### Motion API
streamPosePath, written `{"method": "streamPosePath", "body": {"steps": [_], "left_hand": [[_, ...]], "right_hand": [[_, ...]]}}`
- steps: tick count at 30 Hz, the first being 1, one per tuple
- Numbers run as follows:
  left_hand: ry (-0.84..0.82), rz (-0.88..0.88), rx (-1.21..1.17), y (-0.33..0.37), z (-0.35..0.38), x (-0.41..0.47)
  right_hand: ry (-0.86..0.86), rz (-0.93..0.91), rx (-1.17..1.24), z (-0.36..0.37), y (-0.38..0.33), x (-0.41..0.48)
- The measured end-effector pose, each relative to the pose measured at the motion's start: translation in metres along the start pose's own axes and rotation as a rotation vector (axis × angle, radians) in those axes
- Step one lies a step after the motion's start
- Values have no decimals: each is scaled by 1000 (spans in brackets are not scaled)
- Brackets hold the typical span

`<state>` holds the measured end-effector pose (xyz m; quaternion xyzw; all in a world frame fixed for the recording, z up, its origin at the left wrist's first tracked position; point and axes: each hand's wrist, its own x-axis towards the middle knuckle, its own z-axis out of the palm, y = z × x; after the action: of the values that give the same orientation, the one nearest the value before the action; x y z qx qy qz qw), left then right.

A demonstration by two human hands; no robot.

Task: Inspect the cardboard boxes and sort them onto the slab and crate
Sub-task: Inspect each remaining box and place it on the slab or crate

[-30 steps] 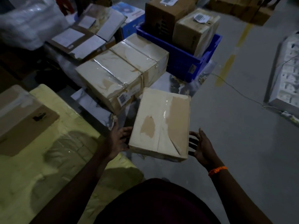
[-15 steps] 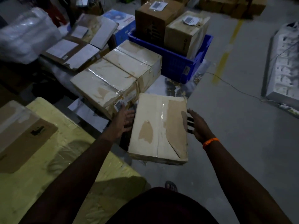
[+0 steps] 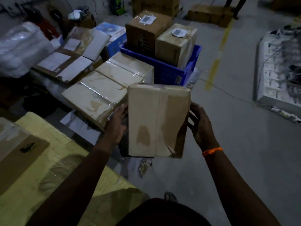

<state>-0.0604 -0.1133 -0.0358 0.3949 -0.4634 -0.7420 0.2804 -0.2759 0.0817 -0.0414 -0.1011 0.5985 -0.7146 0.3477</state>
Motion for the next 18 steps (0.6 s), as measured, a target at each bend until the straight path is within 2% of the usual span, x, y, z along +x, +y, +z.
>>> {"method": "streamPosePath", "body": {"steps": [4,8,13,15,18], "left_hand": [[46,93,24,-10,-10,-21],[88,41,7,-31,-23,-46],[200,32,-57,-47,-30,-74],[195,31,-27,-43,-29,-77],[275,72,43,-31,-25,-75]], "right_hand": [[51,-40,57,5,10,-23],[76,-1,82,4,30,-43],[54,-33,-43,2,47,-57],[61,-59,-99,0,48,-58],[111,-38,-148,0,43,-58]]}}
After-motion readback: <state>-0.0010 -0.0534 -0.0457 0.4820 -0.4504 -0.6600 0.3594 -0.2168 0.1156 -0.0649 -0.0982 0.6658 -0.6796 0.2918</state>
